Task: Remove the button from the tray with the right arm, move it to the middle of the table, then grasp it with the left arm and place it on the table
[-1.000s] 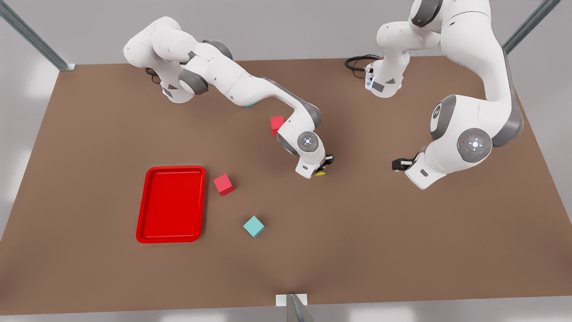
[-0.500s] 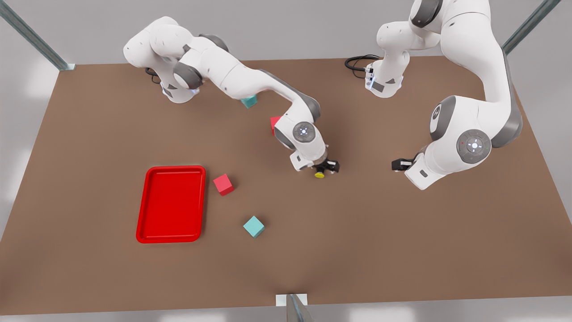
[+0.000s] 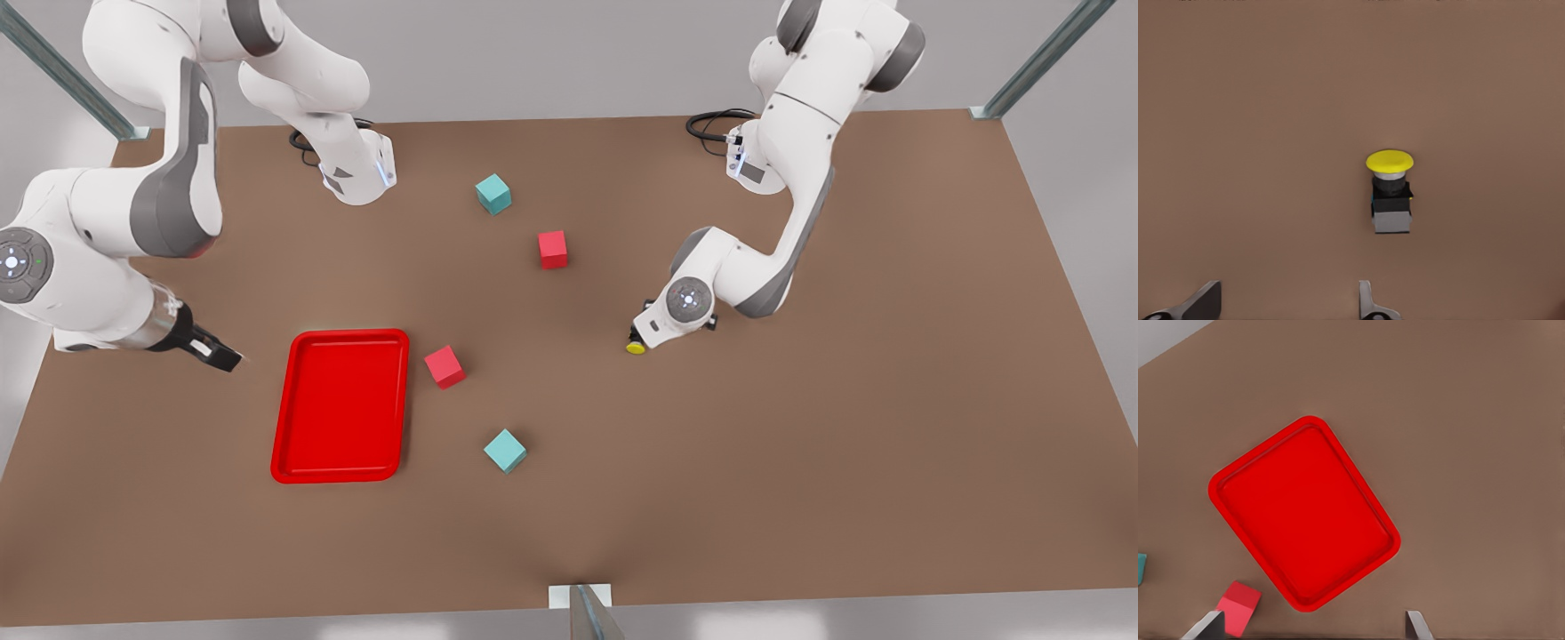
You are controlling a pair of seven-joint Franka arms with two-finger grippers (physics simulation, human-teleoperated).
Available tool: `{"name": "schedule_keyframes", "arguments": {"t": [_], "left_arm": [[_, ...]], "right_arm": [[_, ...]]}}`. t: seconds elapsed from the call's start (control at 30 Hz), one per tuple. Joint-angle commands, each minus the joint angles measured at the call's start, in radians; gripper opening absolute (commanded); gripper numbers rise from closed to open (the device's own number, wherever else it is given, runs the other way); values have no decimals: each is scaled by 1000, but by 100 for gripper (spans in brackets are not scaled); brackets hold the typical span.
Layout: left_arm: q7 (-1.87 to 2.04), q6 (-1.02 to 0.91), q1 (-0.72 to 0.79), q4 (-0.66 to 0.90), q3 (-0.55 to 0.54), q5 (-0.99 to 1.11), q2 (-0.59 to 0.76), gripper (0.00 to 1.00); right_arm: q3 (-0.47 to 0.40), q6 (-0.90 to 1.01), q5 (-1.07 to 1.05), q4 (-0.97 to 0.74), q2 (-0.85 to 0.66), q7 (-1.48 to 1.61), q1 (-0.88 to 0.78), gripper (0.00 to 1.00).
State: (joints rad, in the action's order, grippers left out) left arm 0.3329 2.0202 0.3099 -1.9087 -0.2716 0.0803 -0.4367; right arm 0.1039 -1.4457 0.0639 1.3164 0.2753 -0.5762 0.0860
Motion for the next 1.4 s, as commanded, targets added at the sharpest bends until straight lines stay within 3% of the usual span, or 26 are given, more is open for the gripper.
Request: {"name": "schedule_keyframes", "arguments": {"t": [0.0, 0.07, 0.17, 0.33, 0.87, 0.9, 0.93, 0.97, 1.13, 1.37], "left_arm": [[356, 411, 14, -50, -1, 1, 1, 100], [364, 560, 28, -81, -1, 4, -11, 100], [288, 607, 31, -133, -3, 9, -11, 100], [290, 611, 35, -187, -41, 7, -33, 100], [267, 655, 60, -188, -4, 133, -100, 99], [268, 655, 60, -188, -4, 133, -100, 90], [271, 655, 60, -188, -4, 131, -100, 71], [273, 655, 60, -188, -4, 133, -100, 62], [273, 654, 63, -174, -4, 131, -115, 48], [271, 652, 61, -159, -4, 130, -139, 48]], "right_arm": [[0, 120, 8, -2, -1, 647, 8, 100], [0, 119, 14, -3, -1, 642, 8, 100], [0, 119, 16, -3, -1, 644, 21, 100], [0, 105, 11, -25, 30, 639, 14, 100], [7, 61, -12, -55, 44, 651, -6, 100], [5, 51, -13, -55, 44, 651, 0, 100], [5, 51, -12, -55, 44, 651, -2, 100], [5, 47, -12, -55, 44, 650, -2, 100], [0, 33, -13, -57, 68, 645, 8, 100], [0, 34, -19, -55, 68, 648, 8, 100]]}}
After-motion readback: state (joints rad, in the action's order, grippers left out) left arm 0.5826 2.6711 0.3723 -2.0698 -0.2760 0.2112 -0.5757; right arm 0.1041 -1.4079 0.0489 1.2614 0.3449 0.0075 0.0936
